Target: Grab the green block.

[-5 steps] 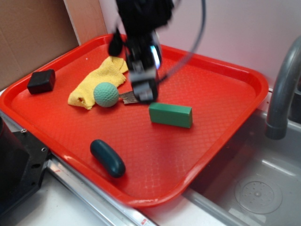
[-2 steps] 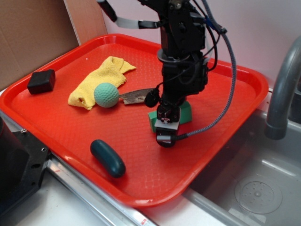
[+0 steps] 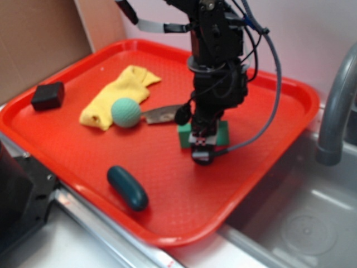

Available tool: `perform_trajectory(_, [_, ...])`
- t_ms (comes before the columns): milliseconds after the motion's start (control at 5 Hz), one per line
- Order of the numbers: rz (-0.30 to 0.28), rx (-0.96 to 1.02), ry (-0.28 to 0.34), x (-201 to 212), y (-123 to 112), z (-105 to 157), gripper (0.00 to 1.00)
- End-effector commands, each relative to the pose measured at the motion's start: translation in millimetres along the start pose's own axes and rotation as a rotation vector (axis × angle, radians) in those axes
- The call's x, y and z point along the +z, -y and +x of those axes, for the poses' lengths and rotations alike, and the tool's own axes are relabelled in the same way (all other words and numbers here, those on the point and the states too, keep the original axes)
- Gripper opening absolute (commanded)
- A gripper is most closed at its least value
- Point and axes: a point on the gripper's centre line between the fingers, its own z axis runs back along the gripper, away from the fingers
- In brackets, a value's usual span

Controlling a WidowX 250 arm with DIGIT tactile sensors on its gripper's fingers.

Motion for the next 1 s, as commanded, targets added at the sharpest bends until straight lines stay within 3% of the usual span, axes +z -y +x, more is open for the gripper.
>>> perform_trajectory(0, [0.052,0.059,-0.023,31,23,-24,0.0])
perform_trajectory(200, [0.056,0.304,0.116,78,16,-57,0.0])
perform_trajectory(400, [-0.054,0.55,0.248,122,13,-94,0.0])
perform_trajectory(600, [0.054,0.764,0.212,173,4,-122,0.0])
perform_trajectory(800, [0.072,0.861,0.161,224,-12,-130,0.0])
